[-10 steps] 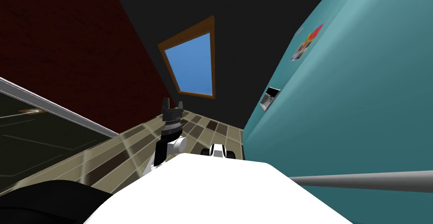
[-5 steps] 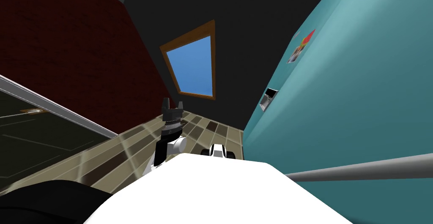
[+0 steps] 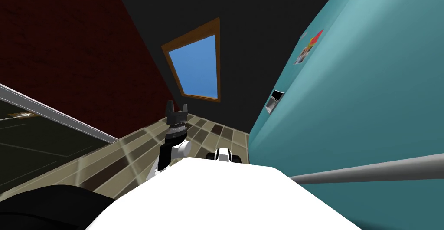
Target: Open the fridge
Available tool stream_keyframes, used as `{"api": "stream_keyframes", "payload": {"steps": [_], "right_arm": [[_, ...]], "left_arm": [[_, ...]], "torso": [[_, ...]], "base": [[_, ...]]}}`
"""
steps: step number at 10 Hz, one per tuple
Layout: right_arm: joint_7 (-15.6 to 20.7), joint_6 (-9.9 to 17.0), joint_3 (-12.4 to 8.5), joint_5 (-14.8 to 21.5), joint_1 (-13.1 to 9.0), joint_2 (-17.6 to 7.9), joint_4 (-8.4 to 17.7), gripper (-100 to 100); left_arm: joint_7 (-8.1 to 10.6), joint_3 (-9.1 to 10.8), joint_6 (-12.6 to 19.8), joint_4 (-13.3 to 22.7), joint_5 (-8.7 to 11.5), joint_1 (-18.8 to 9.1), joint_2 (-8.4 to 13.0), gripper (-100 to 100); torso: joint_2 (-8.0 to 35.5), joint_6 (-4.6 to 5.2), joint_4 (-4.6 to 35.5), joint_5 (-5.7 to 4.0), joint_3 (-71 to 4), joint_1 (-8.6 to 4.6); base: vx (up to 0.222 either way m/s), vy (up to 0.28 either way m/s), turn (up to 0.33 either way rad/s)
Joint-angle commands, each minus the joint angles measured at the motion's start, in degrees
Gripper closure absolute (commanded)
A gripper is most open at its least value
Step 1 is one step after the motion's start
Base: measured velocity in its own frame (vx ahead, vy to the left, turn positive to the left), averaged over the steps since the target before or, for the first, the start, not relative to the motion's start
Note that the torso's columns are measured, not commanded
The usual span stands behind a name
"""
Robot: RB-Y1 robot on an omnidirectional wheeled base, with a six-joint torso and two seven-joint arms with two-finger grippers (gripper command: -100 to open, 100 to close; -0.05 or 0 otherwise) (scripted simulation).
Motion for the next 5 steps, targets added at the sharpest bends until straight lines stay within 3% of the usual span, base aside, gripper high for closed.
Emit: {"api": "stream_keyframes", "payload": {"steps": [1, 5], "right_arm": [[0.7, 0.9, 1.9, -0.2, 1.5, 1.7, 0.3, 100], [1.4, 1.8, 3.9, -0.5, 3.0, 3.3, 0.5, 100]], "left_arm": [[0.00, -0.01, 0.0, 0.0, 0.0, 0.0, 0.0, 0], [0.00, -0.01, 0.0, 0.0, 0.0, 0.0, 0.0, 0]], "torso": [[0.0, 0.16, 0.1, 0.07, 0.2, 0.37], [-0.1, 0.01, -0.1, 0.00, 0.0, 0.03]], "base": [[0.173, 0.183, -0.093], [0.212, 0.214, -0.051]]}}
